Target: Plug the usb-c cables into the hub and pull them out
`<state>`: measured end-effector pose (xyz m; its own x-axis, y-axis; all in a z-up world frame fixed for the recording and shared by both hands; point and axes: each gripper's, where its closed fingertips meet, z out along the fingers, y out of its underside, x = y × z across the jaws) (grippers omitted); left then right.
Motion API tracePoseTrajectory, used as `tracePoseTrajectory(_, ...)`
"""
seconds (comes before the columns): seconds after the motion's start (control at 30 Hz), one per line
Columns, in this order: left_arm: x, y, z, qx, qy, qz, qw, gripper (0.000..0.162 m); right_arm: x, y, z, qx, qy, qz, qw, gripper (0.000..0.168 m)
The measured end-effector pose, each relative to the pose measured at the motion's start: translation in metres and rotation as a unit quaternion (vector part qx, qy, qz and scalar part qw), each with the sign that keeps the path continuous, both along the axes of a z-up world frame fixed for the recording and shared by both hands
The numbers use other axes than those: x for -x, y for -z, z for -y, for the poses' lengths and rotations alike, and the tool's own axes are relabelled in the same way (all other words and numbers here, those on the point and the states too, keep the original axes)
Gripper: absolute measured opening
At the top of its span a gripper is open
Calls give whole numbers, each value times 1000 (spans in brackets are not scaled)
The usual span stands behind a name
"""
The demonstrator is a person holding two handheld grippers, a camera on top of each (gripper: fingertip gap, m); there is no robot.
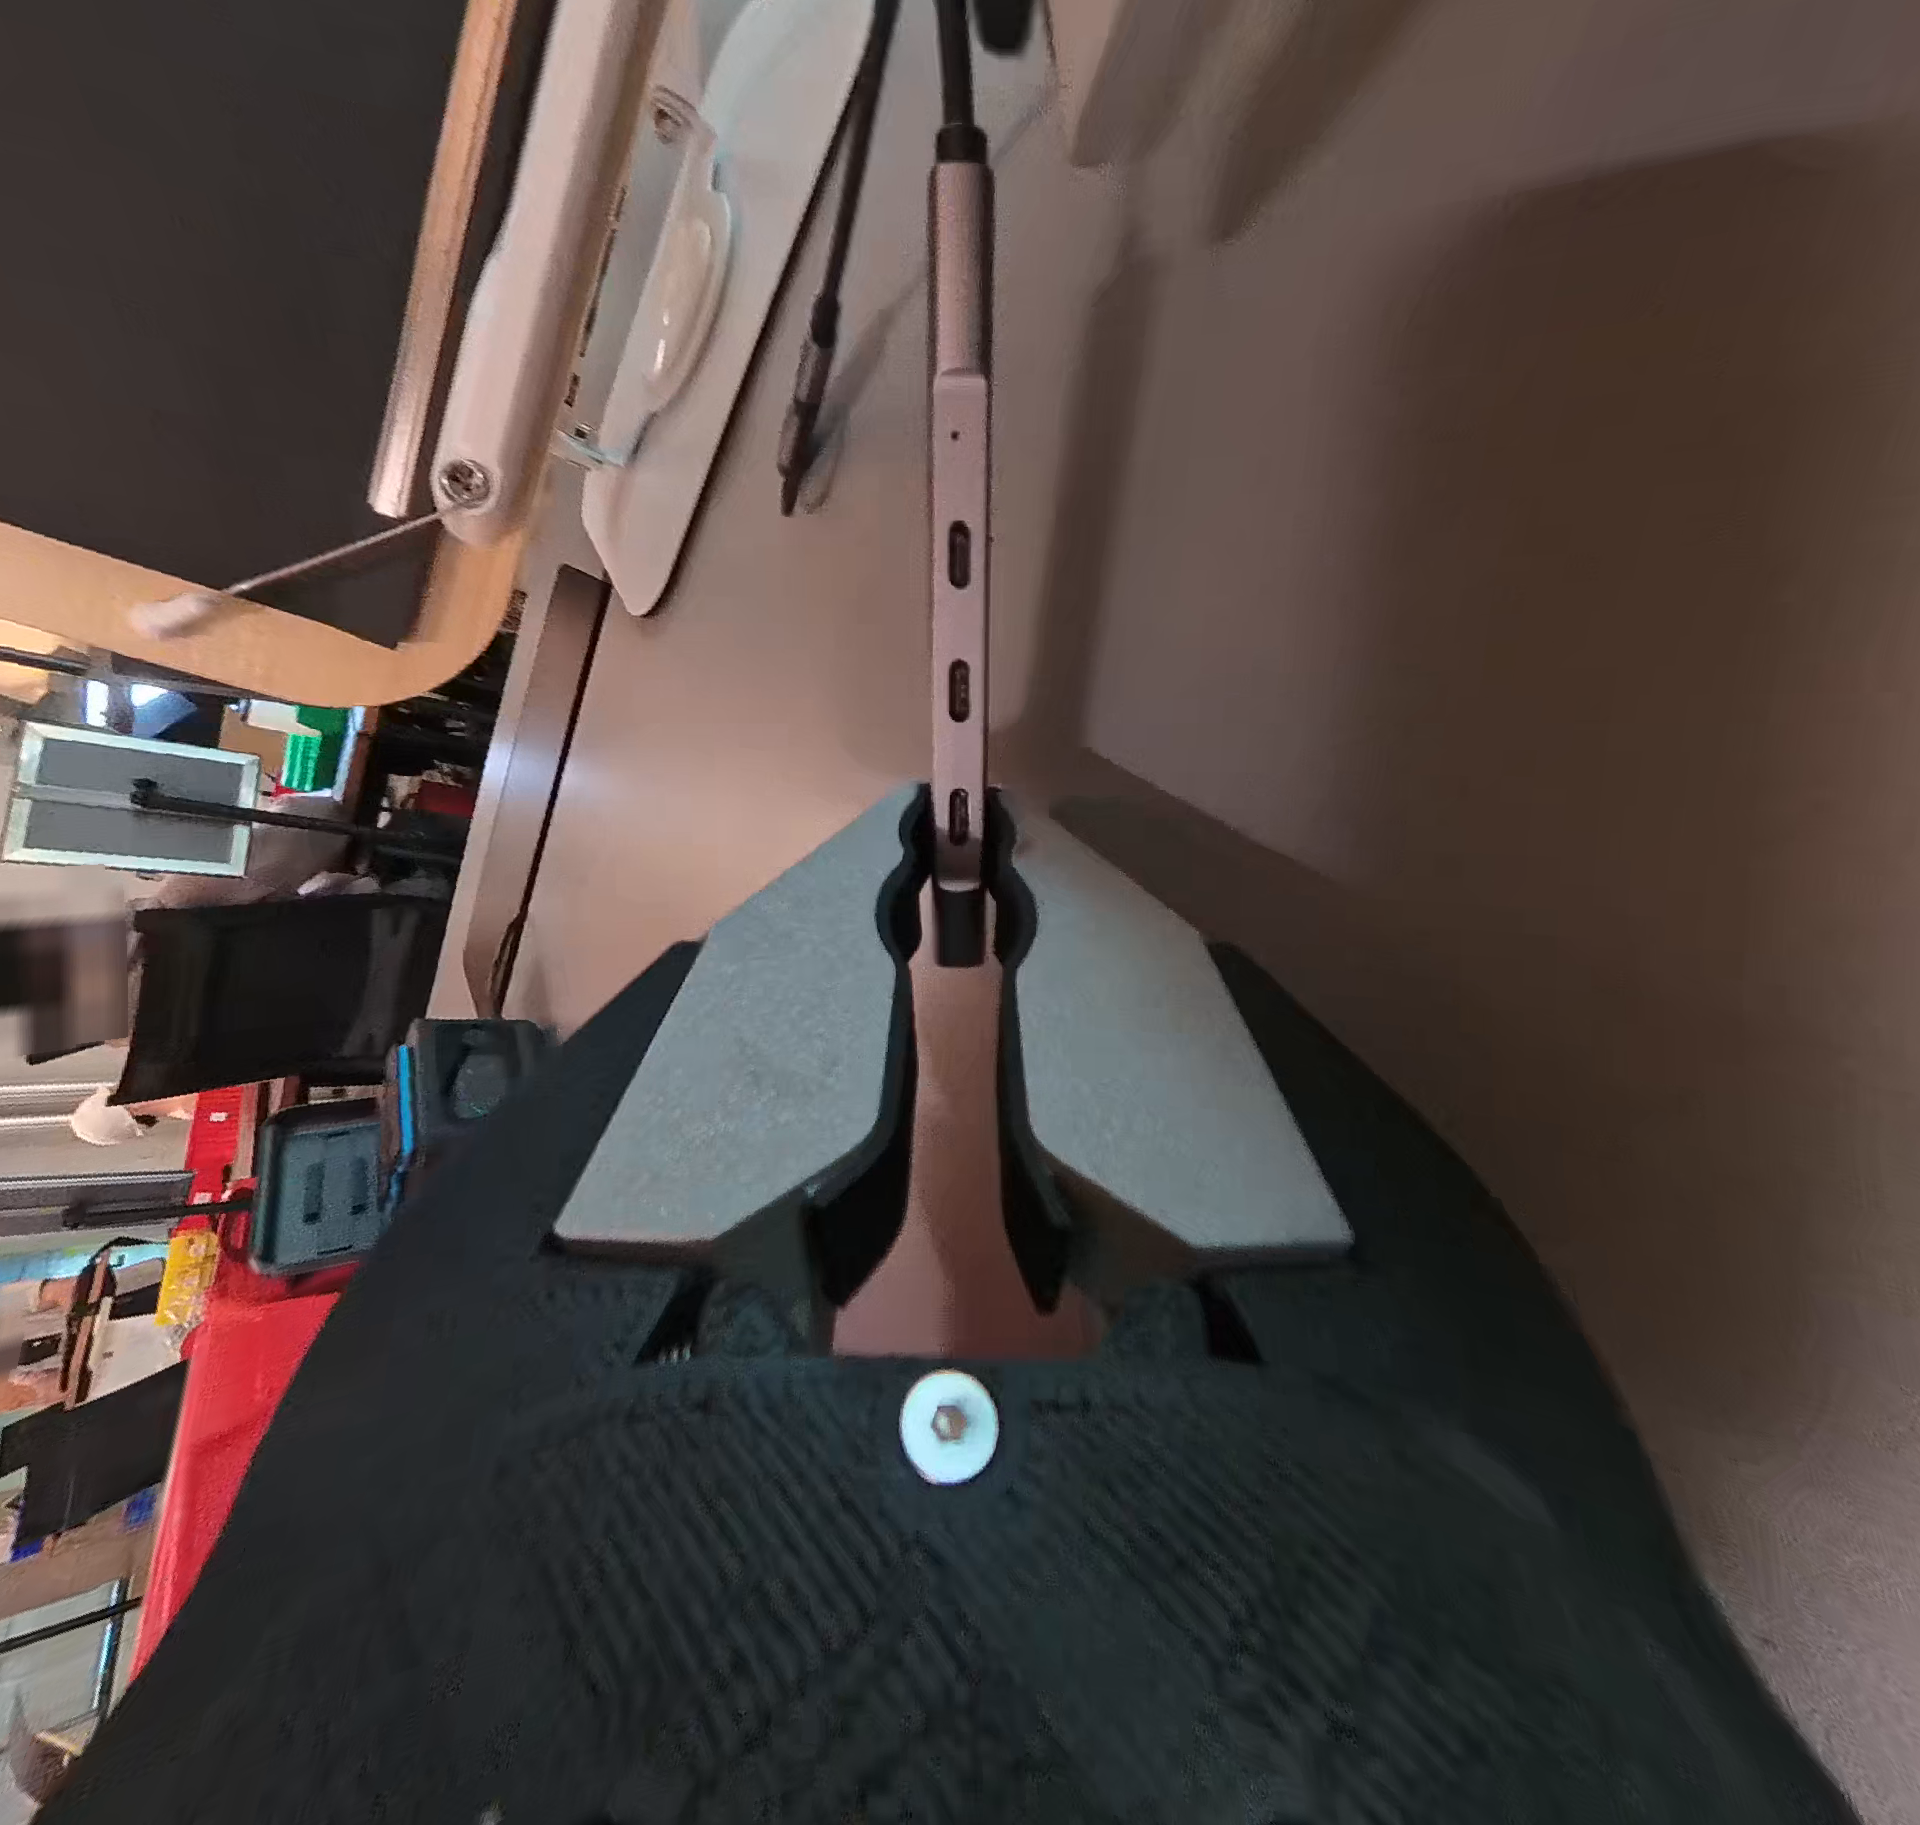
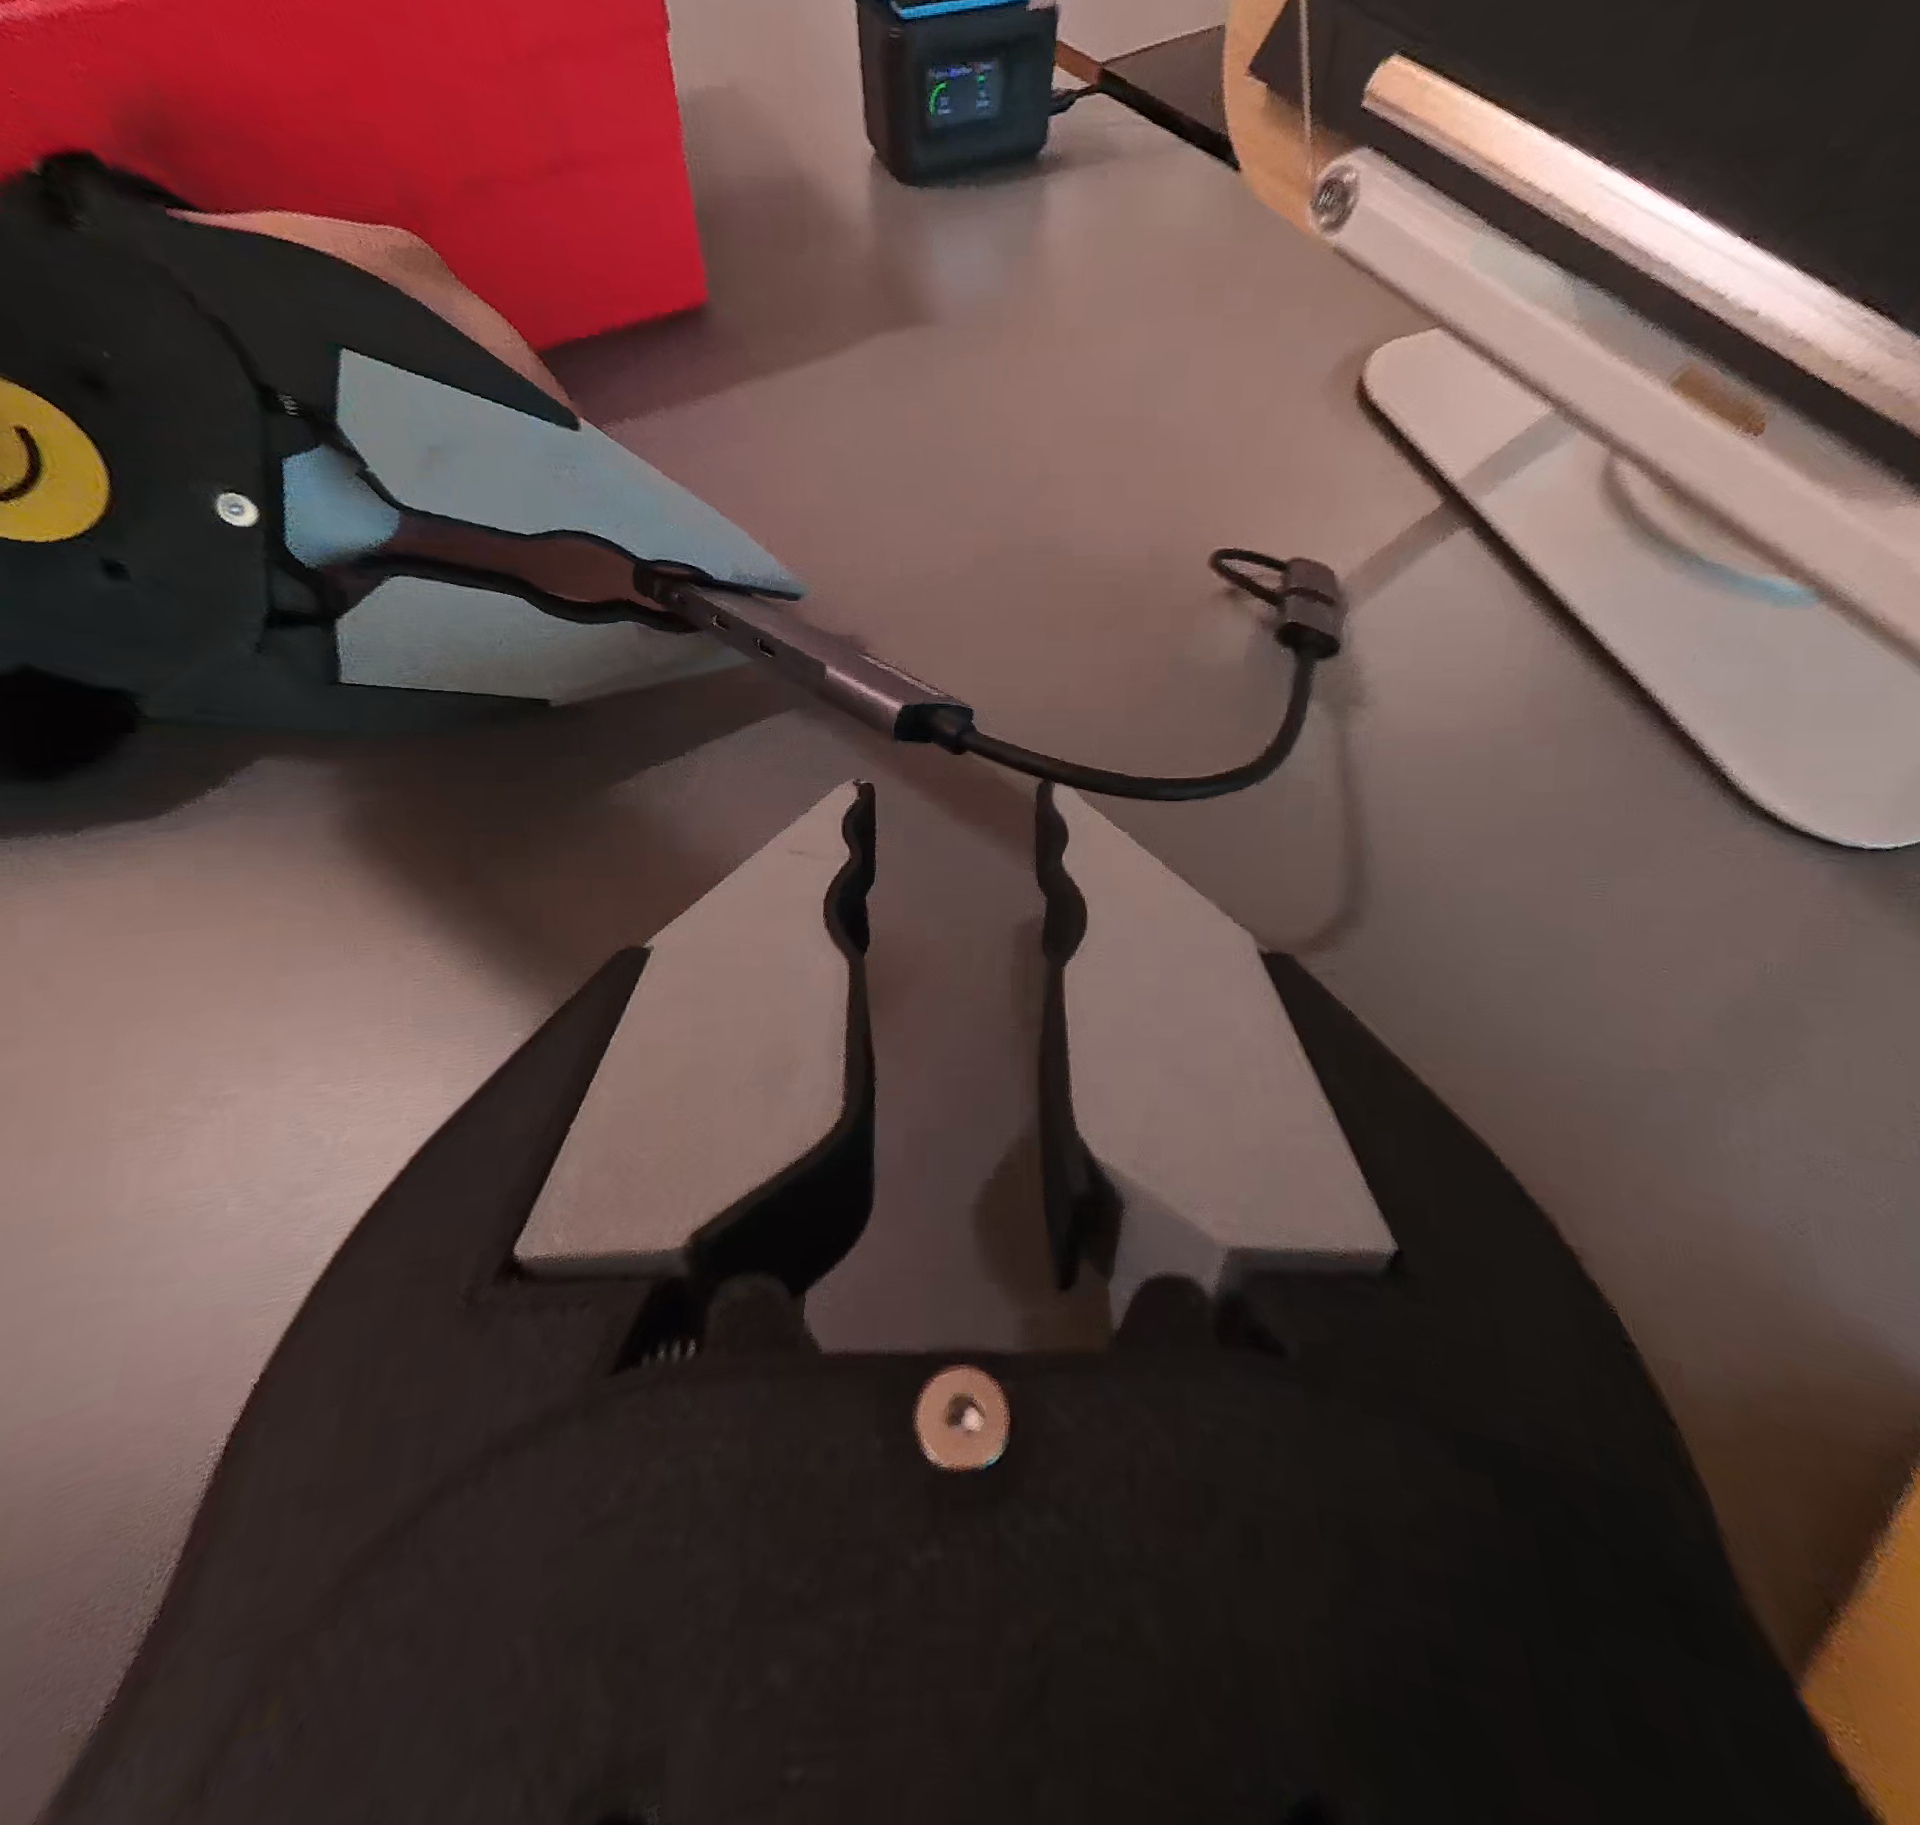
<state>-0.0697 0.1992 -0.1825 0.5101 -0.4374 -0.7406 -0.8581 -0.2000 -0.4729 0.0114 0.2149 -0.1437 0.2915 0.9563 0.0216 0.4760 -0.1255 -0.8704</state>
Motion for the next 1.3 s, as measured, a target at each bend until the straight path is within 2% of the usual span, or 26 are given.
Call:
tracePoseTrajectory(0.13, -3, 4, 2, 18, -4, 21, 1000, 7, -3, -4, -3, -51, 11, 16, 998, 28)
tracePoseTrajectory(0.3, -2, 2, 2, 16, -4, 23, 1000, 8, -11, -7, -17, -56, 52, 16, 997, 31)
tracePoseTrajectory(0.47, -5, 0, 2, 9, 5, 22, 1000, 8, -24, -41, -33, -82, 108, -60, 989, 41)
tracePoseTrajectory(0.57, -12, 1, 4, 7, 24, 7, 1000, 8, -27, -66, -30, -118, 112, -117, 980, 45)
tracePoseTrajectory(0.63, -14, 4, 5, 9, 30, -4, 1000, 8, -24, -74, -22, -127, 92, -138, 978, 40)
tracePoseTrajectory(0.67, -15, 4, 5, 8, 34, -6, 999, 8, -19, -72, -16, -120, 73, -139, 980, 35)
tracePoseTrajectory(0.8, -22, 2, 7, 7, 44, 14, 999, 12, -3, -48, -4, -90, 31, -92, 991, 35)
tracePoseTrajectory(0.97, -37, -2, 13, 28, 69, 85, 994, 14, 6, -10, 1, -60, 13, -14, 998, 35)
tracePoseTrajectory(1.1, -40, -7, 15, 22, 80, 101, 991, 16, 7, 15, 2, -37, 8, 39, 999, 37)
tracePoseTrajectory(1.2, -43, -9, 16, 29, 84, 117, 989, 26, 6, 21, 1, -29, 10, 48, 998, 35)
tracePoseTrajectory(1.3, -47, -13, 20, 40, 95, 151, 983, 29, 4, 22, -1, -16, 14, 45, 999, 35)
